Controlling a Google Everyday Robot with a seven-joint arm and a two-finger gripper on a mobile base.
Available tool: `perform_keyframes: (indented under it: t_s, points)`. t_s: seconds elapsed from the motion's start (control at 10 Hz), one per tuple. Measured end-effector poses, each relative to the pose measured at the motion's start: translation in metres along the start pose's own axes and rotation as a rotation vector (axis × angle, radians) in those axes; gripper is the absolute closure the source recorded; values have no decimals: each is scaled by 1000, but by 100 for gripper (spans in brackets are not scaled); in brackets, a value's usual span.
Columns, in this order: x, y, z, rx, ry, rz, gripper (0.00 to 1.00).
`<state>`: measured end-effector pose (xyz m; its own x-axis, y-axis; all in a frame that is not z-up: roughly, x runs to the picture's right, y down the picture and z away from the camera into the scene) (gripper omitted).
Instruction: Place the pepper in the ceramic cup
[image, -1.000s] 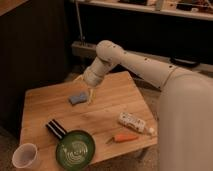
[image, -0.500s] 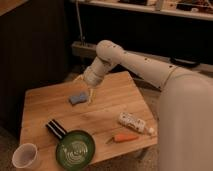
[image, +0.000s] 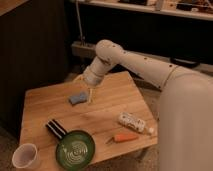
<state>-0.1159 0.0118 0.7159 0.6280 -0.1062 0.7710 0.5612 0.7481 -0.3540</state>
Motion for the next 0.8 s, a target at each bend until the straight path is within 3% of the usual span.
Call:
perform_keyframes:
  t_s: [0.3, 0.5, 0.8]
  points:
    - [-3, 24, -43, 36, 174, 10, 20]
    - [4, 62, -81, 58, 294, 45, 20]
    - [34, 116, -97, 75, 361, 130, 20]
